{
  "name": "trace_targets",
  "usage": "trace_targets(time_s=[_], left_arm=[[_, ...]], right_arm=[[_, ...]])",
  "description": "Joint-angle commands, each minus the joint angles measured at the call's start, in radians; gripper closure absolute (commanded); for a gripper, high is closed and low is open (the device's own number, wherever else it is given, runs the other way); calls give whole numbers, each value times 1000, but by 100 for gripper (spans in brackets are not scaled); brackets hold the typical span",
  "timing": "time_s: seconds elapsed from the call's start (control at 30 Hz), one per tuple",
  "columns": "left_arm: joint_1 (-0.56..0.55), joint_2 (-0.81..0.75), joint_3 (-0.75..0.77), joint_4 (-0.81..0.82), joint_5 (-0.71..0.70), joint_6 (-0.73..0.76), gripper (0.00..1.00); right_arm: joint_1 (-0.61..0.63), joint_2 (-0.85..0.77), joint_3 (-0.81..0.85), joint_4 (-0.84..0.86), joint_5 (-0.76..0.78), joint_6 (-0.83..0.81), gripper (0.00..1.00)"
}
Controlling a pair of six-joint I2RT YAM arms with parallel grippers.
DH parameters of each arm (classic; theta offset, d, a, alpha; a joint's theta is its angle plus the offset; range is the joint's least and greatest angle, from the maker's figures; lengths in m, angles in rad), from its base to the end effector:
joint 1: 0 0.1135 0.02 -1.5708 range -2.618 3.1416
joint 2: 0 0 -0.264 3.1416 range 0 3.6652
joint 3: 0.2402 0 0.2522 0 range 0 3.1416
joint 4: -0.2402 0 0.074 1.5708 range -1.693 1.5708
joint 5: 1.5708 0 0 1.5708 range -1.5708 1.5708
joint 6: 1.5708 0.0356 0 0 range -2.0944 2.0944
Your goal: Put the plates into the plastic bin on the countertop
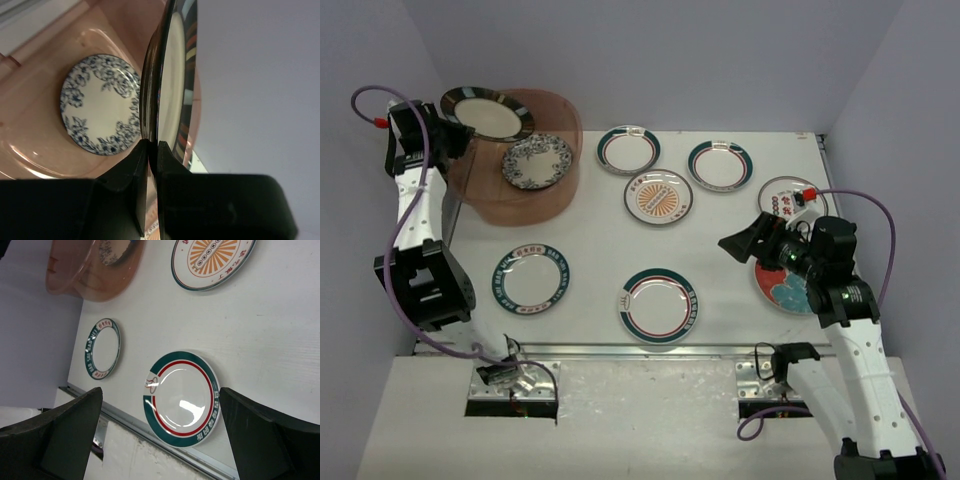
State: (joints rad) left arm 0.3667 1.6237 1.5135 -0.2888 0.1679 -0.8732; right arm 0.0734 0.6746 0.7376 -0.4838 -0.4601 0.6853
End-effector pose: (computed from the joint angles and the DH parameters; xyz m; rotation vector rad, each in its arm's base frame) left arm 0.3611 0.1323 0.3674 -1.0679 1.6877 -0.4940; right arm 0.1496 0.0269 0.3104 0.3203 2.0456 0.9366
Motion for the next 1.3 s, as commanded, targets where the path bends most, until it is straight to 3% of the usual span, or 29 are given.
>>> trace_targets(time_s=[0.0, 0.17, 0.47, 0.5, 0.53, 0.6, 0.63, 0.7, 0.77, 1.03, 1.13, 1.27], left_arm=[[-31, 163, 188, 33, 150, 14, 100], [-32, 314, 317, 19, 208, 20, 100], [-100, 437, 329, -2, 171, 66, 100], [-103, 438, 320, -3, 160, 67, 95], [-105, 439, 308, -4, 144, 64, 82], [-106, 439, 296, -9, 112, 61, 68], [-107, 437, 293, -19, 81, 62, 52], [-110, 442, 300, -40, 46, 67, 32], [-110, 465, 336, -78, 23, 76, 20], [-134, 596, 521, -199, -36, 111, 9], [-144, 614, 539, -231, -94, 115, 0], [-147, 681, 626, -323, -85, 130, 0]], right_arm=[[-4, -3, 36, 33, -14, -1, 1], [-4, -7, 27, 25, -6, -13, 1], [-4, 13, 19, 31, -8, -17, 1], [-4, 12, 18, 31, -8, -17, 1], [-4, 11, 16, 31, -10, -17, 1], [-4, 12, 15, 31, -13, -18, 1], [-4, 10, 13, 31, -14, -19, 1], [-4, 12, 11, 31, -13, -20, 1], [-4, 15, 6, 35, -14, -21, 1], [-4, 27, -14, 40, -22, -17, 1], [-4, 30, -22, 40, -25, -19, 1], [-4, 38, -27, 35, -34, -23, 1]])
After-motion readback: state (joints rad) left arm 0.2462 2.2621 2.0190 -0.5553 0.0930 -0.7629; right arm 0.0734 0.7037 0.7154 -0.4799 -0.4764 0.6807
